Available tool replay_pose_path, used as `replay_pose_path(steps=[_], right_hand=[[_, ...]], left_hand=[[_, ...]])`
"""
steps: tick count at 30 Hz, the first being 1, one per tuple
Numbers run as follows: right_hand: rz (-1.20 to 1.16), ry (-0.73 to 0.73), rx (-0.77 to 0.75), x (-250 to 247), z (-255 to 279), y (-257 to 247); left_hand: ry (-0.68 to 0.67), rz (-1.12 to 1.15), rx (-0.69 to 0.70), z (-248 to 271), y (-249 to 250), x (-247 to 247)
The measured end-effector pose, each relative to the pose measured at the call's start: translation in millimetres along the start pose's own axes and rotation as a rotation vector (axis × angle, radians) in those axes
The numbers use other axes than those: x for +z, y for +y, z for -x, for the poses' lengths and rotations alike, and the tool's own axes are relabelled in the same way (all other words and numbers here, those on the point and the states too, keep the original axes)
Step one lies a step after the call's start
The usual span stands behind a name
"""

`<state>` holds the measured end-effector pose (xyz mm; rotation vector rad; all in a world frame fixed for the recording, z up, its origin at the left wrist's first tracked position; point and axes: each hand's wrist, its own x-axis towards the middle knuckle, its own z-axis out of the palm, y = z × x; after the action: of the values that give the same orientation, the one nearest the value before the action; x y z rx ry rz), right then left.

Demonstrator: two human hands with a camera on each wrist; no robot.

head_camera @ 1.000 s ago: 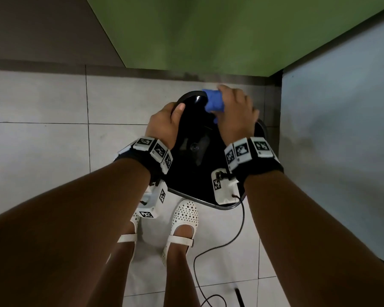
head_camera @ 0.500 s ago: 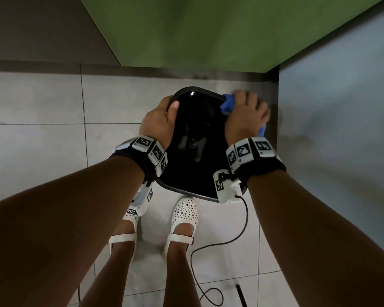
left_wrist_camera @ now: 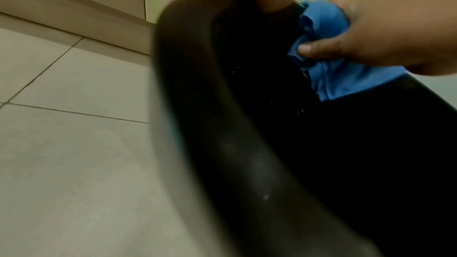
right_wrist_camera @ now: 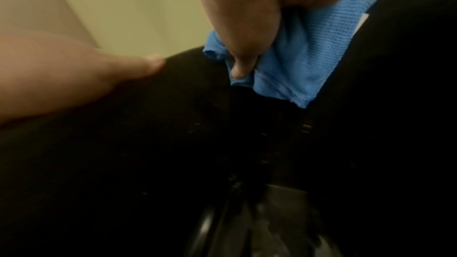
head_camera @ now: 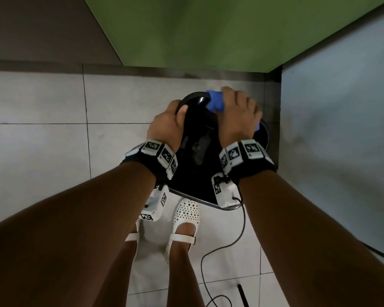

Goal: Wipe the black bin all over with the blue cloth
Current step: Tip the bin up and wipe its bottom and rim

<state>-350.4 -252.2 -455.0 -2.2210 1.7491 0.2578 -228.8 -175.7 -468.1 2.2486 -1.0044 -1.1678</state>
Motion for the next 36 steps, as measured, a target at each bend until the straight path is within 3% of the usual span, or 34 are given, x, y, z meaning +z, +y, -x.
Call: replay_pose_path(steps=[4,6,8,12,15,18,24,26,29,33,36], right_hand=[[-0.054,-0.037,0.366,-5,19,32],[-0.152,-0.016,0.469,-5,24,42],[-0.190,-0.028,0.467,-6,21,44],[-0.109,0.001,0.314,-8,8,39],[-0.001,-0.021,0.196,-9,-5,25],[0.055,0.009,0.059,-5,-17,-5],[0.045,-0.014,-0.069,-6,-32,-17],[0.017,-0.029,-0.034,-10,-30,-8],[-0.176,-0.046,0.166,-15,-18,10],[-0.146,-0.036,0.418,-4,11,32],[-0.153,-0.026,0.444,-2,16,40]], left_hand=[[0.006,0.006,0.020,0,-1,0],[0.012,0.028,0.019,2,-1,1],[0.016,0.051,0.013,6,-2,2],[0.056,0.077,0.073,6,-2,-10],[-0.014,-0.132,0.207,-15,2,-22],[-0.149,-0.292,0.238,-31,6,-23],[-0.077,-0.375,0.208,-29,2,-22],[-0.050,-0.391,0.183,-25,4,-20],[-0.034,-0.349,0.131,-17,7,-16],[-0.042,-0.287,0.082,-10,8,-12],[-0.047,-0.208,0.044,-4,4,-10]])
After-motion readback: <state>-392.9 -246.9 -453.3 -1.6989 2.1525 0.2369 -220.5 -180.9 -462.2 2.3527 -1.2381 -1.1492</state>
